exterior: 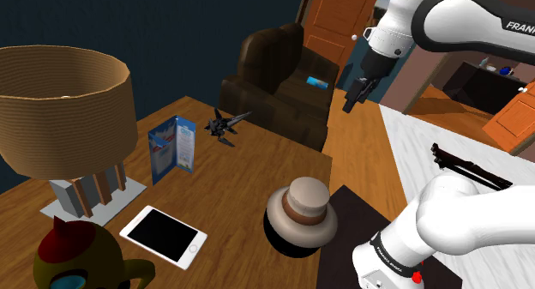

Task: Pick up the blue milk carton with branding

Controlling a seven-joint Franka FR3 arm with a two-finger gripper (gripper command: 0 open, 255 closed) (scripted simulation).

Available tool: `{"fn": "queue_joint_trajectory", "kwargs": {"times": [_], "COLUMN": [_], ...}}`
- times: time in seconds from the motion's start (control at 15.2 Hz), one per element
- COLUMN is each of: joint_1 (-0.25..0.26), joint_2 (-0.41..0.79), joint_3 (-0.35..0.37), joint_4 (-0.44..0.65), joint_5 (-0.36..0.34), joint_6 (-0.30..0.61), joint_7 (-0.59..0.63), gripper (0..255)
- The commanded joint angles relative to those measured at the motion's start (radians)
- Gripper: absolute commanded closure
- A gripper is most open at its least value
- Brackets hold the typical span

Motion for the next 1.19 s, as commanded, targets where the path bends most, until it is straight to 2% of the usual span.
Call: {"fn": "queue_joint_trajectory", "kwargs": {"times": [0.0,0.53,0.86,1.12], "joint_1": [0.0,0.012,0.006,-0.009], "joint_2": [0.0,0.093,0.208,0.326], "joint_3": [0.0,0.193,0.311,0.401], "joint_4": [0.0,0.01,0.069,0.146], "joint_5": [0.0,0.141,0.203,0.225], "joint_6": [0.0,0.057,0.107,0.149], "joint_7": [0.0,0.346,0.559,0.731], "gripper": [0,0,0,0]}}
